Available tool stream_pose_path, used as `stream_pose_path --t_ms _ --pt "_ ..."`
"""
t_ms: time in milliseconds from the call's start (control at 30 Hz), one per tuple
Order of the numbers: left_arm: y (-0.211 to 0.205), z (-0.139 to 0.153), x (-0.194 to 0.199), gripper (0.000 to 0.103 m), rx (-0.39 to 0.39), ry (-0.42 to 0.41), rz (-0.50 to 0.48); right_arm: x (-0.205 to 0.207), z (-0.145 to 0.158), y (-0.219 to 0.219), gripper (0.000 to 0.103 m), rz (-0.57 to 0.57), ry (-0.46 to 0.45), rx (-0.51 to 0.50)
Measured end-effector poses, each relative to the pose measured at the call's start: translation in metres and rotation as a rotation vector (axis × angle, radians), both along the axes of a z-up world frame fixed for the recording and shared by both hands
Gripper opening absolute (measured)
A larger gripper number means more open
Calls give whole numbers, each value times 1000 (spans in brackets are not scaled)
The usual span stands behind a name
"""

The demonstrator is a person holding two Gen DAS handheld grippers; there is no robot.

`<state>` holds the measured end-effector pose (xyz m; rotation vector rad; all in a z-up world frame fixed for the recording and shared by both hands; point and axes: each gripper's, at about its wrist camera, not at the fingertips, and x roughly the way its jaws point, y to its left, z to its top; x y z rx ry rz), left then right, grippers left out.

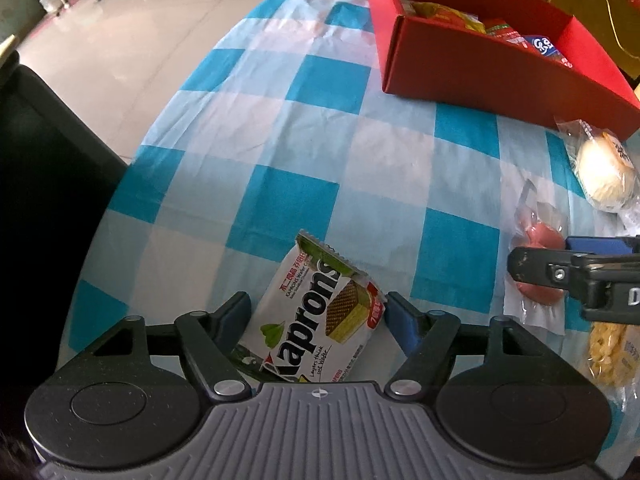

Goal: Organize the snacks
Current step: 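Grasp the pink sausage vacuum pack with the right gripper while the left holds the wafer pack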

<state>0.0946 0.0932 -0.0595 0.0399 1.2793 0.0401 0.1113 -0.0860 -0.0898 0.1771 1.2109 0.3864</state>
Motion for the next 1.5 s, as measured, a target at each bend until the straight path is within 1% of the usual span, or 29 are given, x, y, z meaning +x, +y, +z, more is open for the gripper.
stream_pose_path --t_ms 67,133,200,233,267,300,367,400,467,500,600,667,700,733,767,800,833,867,1000,1100,1133,1167,1233,1267,1333,1400,1433,1500 --pt "-3 0 -3 78 13 -6 -2 -1 -2 5 72 14 -20 -45" --pt "-8 1 -7 78 39 -21 -22 -3 0 4 72 5 -33 -58" --pt "-13 1 -10 79 65 -37 -46 -6 0 5 72 23 -56 -102" --pt "-14 1 -11 79 74 -42 -54 -6 -2 6 74 40 -52 -123" --pt "-15 1 -12 79 80 -44 -58 -6 -4 9 81 59 -60 -127" --pt "-15 1 -12 80 83 -48 -60 -7 -5 12 84 62 -63 -127" --pt "-16 0 -13 79 88 -51 -65 -8 -8 18 93 78 -71 -144" --pt "-15 0 -13 80 86 -52 -64 -9 -9 20 93 76 -78 -155" --pt "-13 0 -13 80 70 -49 -60 -7 -11 18 99 67 -71 -153" --pt "-12 -2 -10 81 66 -47 -59 -6 -12 16 101 78 -70 -133" --pt "-11 -1 -13 81 61 -51 -67 -8 -11 14 101 97 -83 -123" --pt "-13 -1 -14 80 69 -53 -79 -15 -9 19 88 129 -121 -184" --pt "-14 -1 -15 79 70 -53 -84 -20 -9 22 86 152 -145 -220" --pt "-15 -1 -15 79 69 -50 -89 -23 -8 22 79 163 -160 -225" --pt "-15 -1 -15 78 65 -47 -91 -25 -6 21 65 165 -171 -219" --pt "-15 -1 -16 78 60 -45 -92 -24 -3 18 56 164 -170 -191" --pt "-15 -1 -16 78 57 -45 -93 -23 -2 13 50 155 -155 -156" --pt "-15 -1 -16 78 56 -44 -94 -22 -1 11 49 150 -143 -135" --pt "-15 -3 -16 78 55 -44 -95 -24 -1 12 49 163 -147 -129" --pt "-15 -3 -16 77 53 -41 -94 -26 4 12 44 166 -153 -104" --pt "-14 -3 -16 77 52 -40 -93 -26 7 11 40 164 -158 -94" --pt "-14 -3 -16 77 50 -39 -93 -26 10 9 33 158 -164 -80" --pt "-14 -3 -16 77 49 -39 -93 -25 17 4 27 141 -170 -46" --pt "-14 -3 -15 77 48 -39 -93 -24 18 2 26 139 -166 -39" --pt "-14 -3 -16 77 50 -39 -96 -25 17 1 26 140 -162 -42" --pt "-15 -3 -16 77 55 -39 -101 -27 17 5 26 196 -153 -51" --pt "-15 -3 -16 77 55 -40 -102 -28 18 5 26 203 -161 -55" --pt "-14 -3 -16 77 50 -37 -101 -31 16 8 31 258 -149 -94"
